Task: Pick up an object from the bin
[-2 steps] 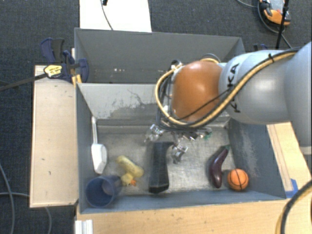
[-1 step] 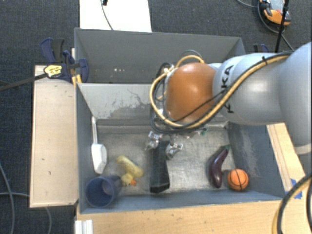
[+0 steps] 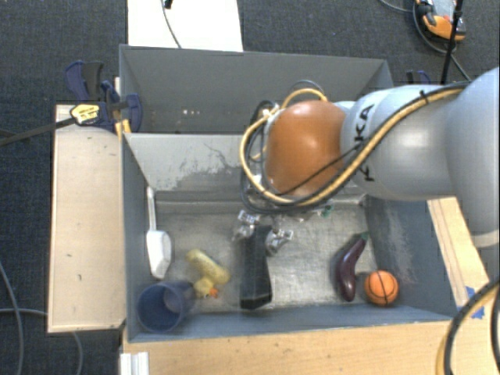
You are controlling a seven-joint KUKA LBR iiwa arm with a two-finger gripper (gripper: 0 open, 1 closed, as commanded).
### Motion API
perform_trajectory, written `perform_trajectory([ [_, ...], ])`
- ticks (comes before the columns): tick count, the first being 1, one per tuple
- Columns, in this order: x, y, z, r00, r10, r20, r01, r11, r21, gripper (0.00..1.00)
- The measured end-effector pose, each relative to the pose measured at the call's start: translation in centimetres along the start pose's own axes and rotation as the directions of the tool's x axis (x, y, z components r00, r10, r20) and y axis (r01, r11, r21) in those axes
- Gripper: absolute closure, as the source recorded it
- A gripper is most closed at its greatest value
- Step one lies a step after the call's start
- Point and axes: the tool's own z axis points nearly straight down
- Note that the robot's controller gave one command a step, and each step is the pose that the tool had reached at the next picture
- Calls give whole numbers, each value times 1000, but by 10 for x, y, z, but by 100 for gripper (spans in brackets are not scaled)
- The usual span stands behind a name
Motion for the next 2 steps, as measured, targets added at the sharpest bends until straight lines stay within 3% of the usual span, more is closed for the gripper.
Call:
perform_trajectory([
  [2, 2, 3, -20, 1000, 3, 2, -3, 1000, -6, 100],
])
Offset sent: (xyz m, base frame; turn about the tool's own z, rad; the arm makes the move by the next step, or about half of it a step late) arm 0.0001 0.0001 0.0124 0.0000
